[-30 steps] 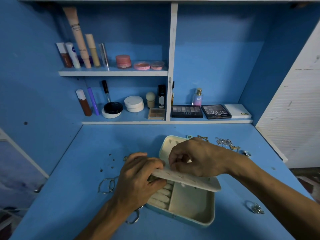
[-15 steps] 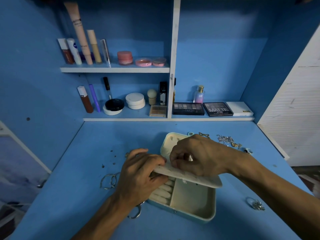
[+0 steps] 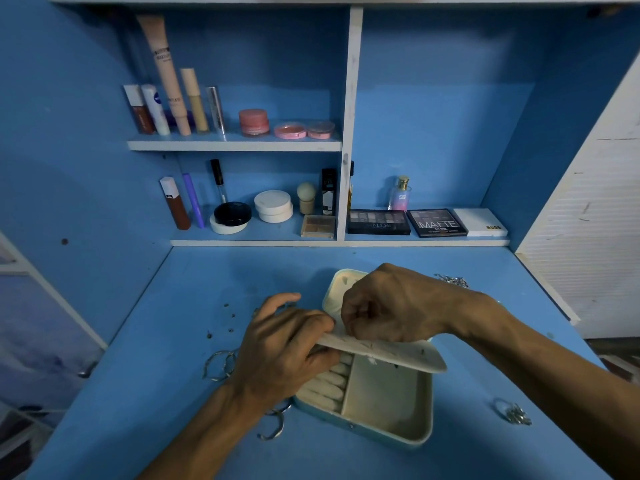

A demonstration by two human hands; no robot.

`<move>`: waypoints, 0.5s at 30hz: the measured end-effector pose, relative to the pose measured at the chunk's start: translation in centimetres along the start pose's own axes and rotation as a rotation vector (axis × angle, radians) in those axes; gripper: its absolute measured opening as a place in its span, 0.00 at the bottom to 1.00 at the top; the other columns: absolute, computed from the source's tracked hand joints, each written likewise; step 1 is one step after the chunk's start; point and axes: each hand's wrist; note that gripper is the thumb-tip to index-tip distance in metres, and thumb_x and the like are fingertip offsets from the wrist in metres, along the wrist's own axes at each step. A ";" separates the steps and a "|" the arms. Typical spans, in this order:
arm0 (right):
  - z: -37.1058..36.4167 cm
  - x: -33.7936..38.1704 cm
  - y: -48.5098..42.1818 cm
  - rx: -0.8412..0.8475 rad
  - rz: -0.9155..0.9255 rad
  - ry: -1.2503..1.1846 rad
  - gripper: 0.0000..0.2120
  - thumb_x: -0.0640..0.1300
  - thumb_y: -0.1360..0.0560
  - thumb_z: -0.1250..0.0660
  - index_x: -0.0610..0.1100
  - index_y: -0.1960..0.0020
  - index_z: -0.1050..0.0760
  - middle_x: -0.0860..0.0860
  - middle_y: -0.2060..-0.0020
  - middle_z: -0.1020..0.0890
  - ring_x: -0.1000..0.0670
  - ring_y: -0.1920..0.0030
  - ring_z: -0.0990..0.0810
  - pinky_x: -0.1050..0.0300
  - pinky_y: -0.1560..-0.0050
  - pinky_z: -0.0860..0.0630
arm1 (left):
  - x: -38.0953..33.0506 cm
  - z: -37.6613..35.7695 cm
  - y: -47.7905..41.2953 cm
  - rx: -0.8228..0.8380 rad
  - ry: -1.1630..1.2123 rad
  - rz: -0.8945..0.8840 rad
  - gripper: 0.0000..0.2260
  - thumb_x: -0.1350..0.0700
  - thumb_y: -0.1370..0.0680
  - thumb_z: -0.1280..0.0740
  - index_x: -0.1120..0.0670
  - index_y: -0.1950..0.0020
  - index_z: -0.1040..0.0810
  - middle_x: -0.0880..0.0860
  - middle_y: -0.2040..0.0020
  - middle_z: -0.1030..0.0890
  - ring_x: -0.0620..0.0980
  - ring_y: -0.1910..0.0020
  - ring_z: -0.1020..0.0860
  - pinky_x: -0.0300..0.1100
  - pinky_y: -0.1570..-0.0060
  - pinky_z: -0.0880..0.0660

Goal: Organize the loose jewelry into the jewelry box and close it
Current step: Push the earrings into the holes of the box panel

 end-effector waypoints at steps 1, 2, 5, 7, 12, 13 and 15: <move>0.0 0.1 -0.1 -0.003 -0.001 0.000 0.04 0.46 0.28 0.33 0.52 0.57 0.19 0.59 0.65 0.19 0.60 0.61 0.23 0.65 0.58 0.27 | 0.1 0.0 -0.1 -0.003 -0.005 -0.005 0.09 0.53 0.25 0.26 0.53 0.51 0.24 0.48 0.57 0.14 0.46 0.58 0.16 0.52 0.41 0.24; 0.0 0.2 -0.1 -0.001 0.000 -0.002 0.04 0.46 0.27 0.33 0.52 0.57 0.19 0.60 0.65 0.20 0.61 0.61 0.23 0.68 0.60 0.29 | 0.1 0.0 0.0 -0.007 -0.012 -0.011 0.10 0.52 0.24 0.26 0.53 0.51 0.25 0.48 0.58 0.15 0.45 0.59 0.16 0.52 0.41 0.23; 0.0 0.2 -0.1 0.022 0.006 0.001 0.04 0.47 0.26 0.33 0.55 0.56 0.19 0.62 0.65 0.21 0.63 0.60 0.23 0.71 0.61 0.31 | 0.1 0.0 0.1 -0.016 -0.027 -0.026 0.12 0.51 0.25 0.24 0.52 0.51 0.26 0.47 0.58 0.15 0.44 0.59 0.16 0.51 0.41 0.24; 0.4 0.1 0.0 0.035 -0.011 -0.002 0.04 0.47 0.27 0.32 0.54 0.54 0.19 0.62 0.62 0.19 0.63 0.59 0.23 0.68 0.57 0.27 | 0.1 -0.1 0.1 -0.015 -0.018 -0.024 0.12 0.53 0.26 0.24 0.52 0.51 0.26 0.47 0.57 0.14 0.44 0.58 0.16 0.51 0.40 0.25; 0.6 0.0 -0.2 0.035 -0.044 -0.029 0.06 0.45 0.29 0.32 0.53 0.57 0.18 0.64 0.64 0.19 0.63 0.60 0.22 0.62 0.54 0.22 | 0.2 -0.1 0.1 -0.006 0.005 -0.017 0.10 0.51 0.24 0.26 0.52 0.50 0.26 0.47 0.56 0.14 0.44 0.57 0.16 0.51 0.41 0.24; 0.5 0.1 -0.2 0.031 -0.044 -0.026 0.05 0.45 0.30 0.32 0.54 0.58 0.18 0.65 0.65 0.19 0.63 0.60 0.22 0.58 0.53 0.20 | 0.2 -0.1 0.0 -0.007 0.007 -0.019 0.10 0.51 0.24 0.27 0.52 0.50 0.26 0.47 0.56 0.14 0.44 0.57 0.16 0.51 0.41 0.24; 0.4 0.2 -0.3 0.022 -0.037 -0.025 0.04 0.46 0.31 0.32 0.53 0.59 0.19 0.65 0.65 0.19 0.62 0.60 0.22 0.53 0.54 0.20 | 0.2 -0.1 0.0 -0.013 0.008 -0.017 0.09 0.51 0.23 0.27 0.52 0.50 0.26 0.47 0.57 0.14 0.44 0.57 0.16 0.51 0.41 0.24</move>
Point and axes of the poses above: each hand's wrist, its own y-axis away from the middle knuckle, its own z-axis out of the back of the hand, x = y × z
